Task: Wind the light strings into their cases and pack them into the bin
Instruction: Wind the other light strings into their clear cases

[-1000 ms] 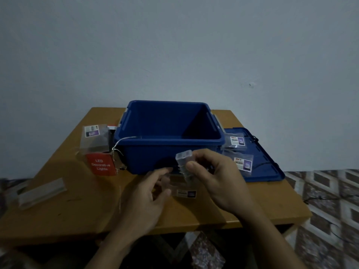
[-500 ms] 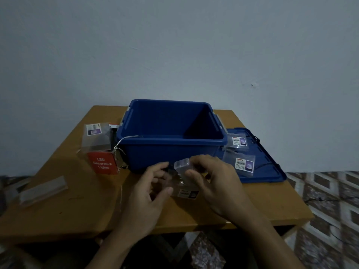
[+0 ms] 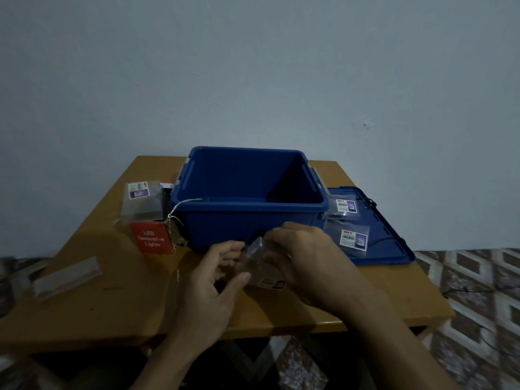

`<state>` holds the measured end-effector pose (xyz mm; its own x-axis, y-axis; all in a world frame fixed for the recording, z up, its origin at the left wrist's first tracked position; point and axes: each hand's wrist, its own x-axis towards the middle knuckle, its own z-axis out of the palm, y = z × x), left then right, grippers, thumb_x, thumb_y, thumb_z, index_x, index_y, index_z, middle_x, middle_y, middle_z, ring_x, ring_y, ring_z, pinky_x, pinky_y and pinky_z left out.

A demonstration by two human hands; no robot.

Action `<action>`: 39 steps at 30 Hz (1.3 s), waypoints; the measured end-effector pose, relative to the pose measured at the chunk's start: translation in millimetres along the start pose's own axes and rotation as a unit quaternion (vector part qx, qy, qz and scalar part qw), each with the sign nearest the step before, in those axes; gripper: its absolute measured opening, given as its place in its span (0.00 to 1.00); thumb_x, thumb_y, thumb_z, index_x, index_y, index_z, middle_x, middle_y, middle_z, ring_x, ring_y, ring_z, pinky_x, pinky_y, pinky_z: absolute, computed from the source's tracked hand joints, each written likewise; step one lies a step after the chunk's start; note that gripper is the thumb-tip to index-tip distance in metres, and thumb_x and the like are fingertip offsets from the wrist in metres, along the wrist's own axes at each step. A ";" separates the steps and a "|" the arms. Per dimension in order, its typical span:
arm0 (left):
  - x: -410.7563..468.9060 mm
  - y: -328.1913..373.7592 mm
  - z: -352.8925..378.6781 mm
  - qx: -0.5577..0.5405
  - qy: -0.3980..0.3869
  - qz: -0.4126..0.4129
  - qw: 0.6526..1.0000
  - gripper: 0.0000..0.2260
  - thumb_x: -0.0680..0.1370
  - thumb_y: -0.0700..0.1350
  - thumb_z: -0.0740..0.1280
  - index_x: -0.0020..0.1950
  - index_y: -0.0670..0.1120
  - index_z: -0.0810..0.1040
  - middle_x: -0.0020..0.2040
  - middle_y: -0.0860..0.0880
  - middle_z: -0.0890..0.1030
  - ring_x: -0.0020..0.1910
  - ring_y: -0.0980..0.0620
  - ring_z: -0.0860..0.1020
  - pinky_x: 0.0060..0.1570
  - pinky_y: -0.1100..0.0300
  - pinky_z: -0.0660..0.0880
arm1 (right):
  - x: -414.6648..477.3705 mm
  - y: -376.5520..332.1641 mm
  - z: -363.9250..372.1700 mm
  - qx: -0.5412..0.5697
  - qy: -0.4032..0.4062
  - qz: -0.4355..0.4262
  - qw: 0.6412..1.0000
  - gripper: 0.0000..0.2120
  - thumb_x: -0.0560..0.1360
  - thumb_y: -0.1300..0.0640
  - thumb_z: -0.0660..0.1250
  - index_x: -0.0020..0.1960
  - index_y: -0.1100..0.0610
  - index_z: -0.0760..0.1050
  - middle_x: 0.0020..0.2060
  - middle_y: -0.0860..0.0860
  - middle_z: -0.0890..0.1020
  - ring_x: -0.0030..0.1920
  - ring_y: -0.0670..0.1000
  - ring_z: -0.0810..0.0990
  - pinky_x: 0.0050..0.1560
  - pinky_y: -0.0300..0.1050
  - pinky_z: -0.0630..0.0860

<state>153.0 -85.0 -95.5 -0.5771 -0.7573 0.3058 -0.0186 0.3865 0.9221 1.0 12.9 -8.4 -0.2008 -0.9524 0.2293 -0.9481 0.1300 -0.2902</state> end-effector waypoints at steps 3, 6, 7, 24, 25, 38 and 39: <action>-0.3 -1.8 -0.5 -0.001 -0.001 -0.001 1.000 0.20 0.76 0.37 0.72 0.60 0.59 0.77 0.54 0.63 0.80 0.58 0.60 0.78 0.57 0.56 0.78 | -0.1 -3.0 -1.3 -0.011 -0.011 -0.001 1.000 0.09 0.81 0.47 0.62 0.58 0.48 0.75 0.50 0.44 0.72 0.49 0.46 0.73 0.47 0.40 0.71; -0.5 -3.5 -0.4 -0.001 -0.013 -0.002 1.000 0.20 0.76 0.37 0.72 0.59 0.61 0.77 0.55 0.62 0.81 0.60 0.59 0.78 0.58 0.54 0.77 | -0.1 -5.9 -2.9 -0.039 -0.022 -0.007 0.999 0.08 0.80 0.47 0.64 0.57 0.49 0.73 0.48 0.44 0.69 0.47 0.47 0.71 0.45 0.40 0.68; -0.4 -3.6 0.1 0.002 -0.015 -0.001 1.000 0.20 0.76 0.37 0.72 0.60 0.60 0.77 0.55 0.62 0.81 0.60 0.60 0.78 0.59 0.55 0.77 | 0.1 -6.8 -3.1 -0.052 -0.027 -0.012 0.998 0.09 0.80 0.47 0.64 0.59 0.49 0.73 0.48 0.44 0.69 0.48 0.47 0.72 0.46 0.40 0.66; -0.9 -4.7 1.3 0.114 -0.035 0.105 0.987 0.19 0.81 0.42 0.66 0.63 0.65 0.72 0.58 0.62 0.76 0.59 0.59 0.76 0.54 0.69 0.73 | -10.2 13.1 49.7 0.032 0.130 -0.019 0.991 0.09 0.75 0.44 0.63 0.47 0.50 0.73 0.46 0.44 0.72 0.46 0.44 0.69 0.44 0.36 0.68; -1.0 -4.2 1.7 0.128 -0.036 0.112 0.985 0.16 0.81 0.45 0.65 0.63 0.65 0.72 0.58 0.63 0.75 0.59 0.59 0.76 0.54 0.69 0.74 | -10.3 14.2 51.6 0.027 0.136 -0.019 0.990 0.10 0.75 0.44 0.63 0.46 0.51 0.74 0.46 0.44 0.72 0.47 0.44 0.68 0.43 0.35 0.67; -1.0 1.4 2.3 0.137 -0.038 0.089 0.986 0.08 0.81 0.43 0.66 0.53 0.55 0.82 0.55 0.61 0.75 0.59 0.59 0.76 0.52 0.71 0.72 | -46.1 21.9 52.9 0.273 0.191 0.162 0.929 0.07 0.78 0.53 0.69 0.55 0.46 0.77 0.49 0.40 0.79 0.52 0.40 0.78 0.48 0.35 0.76; -1.0 1.7 2.4 0.130 -0.035 0.086 0.987 0.07 0.81 0.44 0.67 0.52 0.54 0.83 0.55 0.61 0.75 0.59 0.58 0.76 0.53 0.71 0.71 | -47.4 23.0 52.1 0.325 0.174 0.204 0.907 0.04 0.78 0.54 0.69 0.52 0.47 0.78 0.45 0.41 0.82 0.48 0.40 0.80 0.45 0.34 0.76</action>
<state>151.6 -82.3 -94.8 -0.6448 -0.6335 0.4276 -0.1184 0.6355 0.7630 1.5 46.7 -74.4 -0.6753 -0.7021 0.2259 -0.4549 0.1554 -0.8769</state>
